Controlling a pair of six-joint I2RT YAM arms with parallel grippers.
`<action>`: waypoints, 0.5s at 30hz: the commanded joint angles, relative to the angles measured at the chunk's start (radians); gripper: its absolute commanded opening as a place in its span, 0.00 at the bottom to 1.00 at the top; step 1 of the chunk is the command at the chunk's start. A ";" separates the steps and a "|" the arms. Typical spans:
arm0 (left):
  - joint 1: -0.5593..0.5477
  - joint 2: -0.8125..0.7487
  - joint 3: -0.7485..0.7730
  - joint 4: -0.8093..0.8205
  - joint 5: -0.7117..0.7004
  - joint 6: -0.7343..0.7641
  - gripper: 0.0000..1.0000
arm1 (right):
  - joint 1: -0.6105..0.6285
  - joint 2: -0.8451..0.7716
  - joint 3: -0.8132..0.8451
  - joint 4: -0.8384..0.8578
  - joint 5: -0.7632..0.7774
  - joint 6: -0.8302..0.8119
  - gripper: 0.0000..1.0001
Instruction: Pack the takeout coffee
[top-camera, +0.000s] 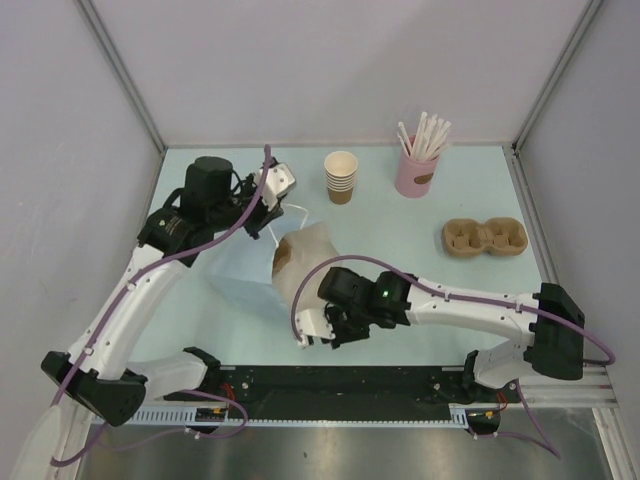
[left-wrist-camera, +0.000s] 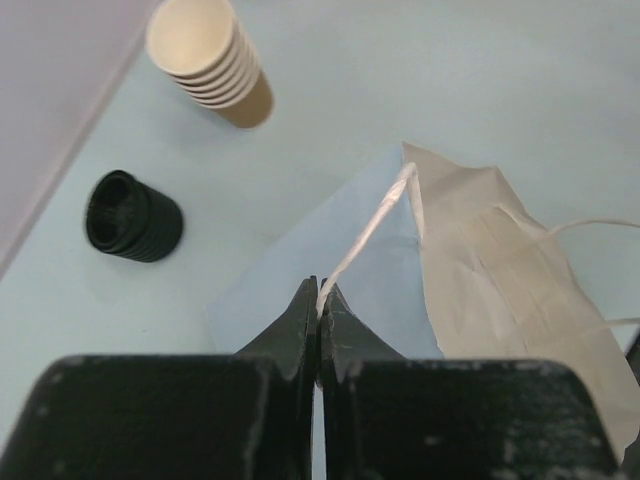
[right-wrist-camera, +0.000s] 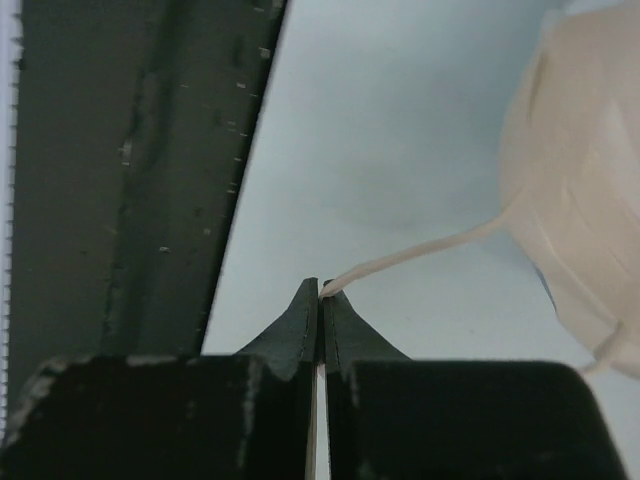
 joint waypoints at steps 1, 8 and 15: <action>-0.003 -0.056 -0.004 -0.107 0.183 0.081 0.00 | 0.062 -0.018 -0.002 0.042 -0.121 0.033 0.00; -0.005 -0.101 -0.041 -0.241 0.234 0.139 0.00 | 0.065 -0.007 -0.002 0.068 -0.164 0.062 0.00; -0.003 -0.148 -0.110 -0.236 0.211 0.138 0.00 | 0.063 -0.020 -0.002 0.102 -0.165 0.076 0.00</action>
